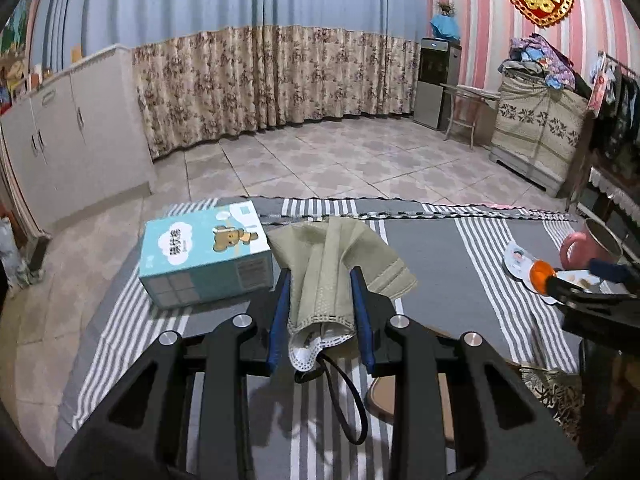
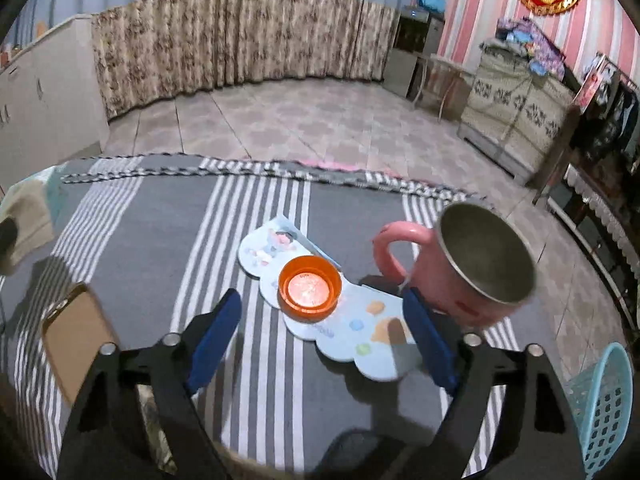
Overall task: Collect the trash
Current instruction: 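Grasp the beige cloth mask with the left tool while the right tool grasps the orange lid, then carry mask and lid to the blue basket and release them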
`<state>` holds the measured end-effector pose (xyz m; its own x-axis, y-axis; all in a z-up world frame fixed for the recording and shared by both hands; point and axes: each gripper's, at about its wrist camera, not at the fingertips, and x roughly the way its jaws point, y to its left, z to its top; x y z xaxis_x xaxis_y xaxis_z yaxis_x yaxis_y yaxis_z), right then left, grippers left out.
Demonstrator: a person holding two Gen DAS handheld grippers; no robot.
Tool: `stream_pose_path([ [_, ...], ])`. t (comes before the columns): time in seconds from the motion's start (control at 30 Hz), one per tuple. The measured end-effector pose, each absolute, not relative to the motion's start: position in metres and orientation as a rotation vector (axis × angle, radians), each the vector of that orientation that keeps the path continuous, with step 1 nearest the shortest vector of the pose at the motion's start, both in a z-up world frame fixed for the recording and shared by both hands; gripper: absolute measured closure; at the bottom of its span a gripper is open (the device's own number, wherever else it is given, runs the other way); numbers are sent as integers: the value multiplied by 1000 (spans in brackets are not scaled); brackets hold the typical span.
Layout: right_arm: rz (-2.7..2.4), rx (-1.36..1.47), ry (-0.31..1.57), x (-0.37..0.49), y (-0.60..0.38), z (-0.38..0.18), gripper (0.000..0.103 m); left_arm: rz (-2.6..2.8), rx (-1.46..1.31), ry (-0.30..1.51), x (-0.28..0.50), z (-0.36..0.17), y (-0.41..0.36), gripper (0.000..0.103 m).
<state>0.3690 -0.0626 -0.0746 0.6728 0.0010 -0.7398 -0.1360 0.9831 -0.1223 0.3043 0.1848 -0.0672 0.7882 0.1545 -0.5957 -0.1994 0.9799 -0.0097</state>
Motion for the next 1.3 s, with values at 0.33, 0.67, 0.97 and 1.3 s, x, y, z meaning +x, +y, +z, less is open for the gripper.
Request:
stream_pose_path([
  [0.33,78,-133,933,400,-65,-90,45,191,-70,640,306,-70,181,75],
  [0.67,147,-129,916,387,-58,-86,63,184,-78,649,307,-71,182,75],
  [0.97,182,-110,770,316,-102,-42,63,169,-62,664,309,-79,178,75],
  [1.3,-56,-75,698,219,-281,-13,63,135,-7,688,310,-90,157,75],
])
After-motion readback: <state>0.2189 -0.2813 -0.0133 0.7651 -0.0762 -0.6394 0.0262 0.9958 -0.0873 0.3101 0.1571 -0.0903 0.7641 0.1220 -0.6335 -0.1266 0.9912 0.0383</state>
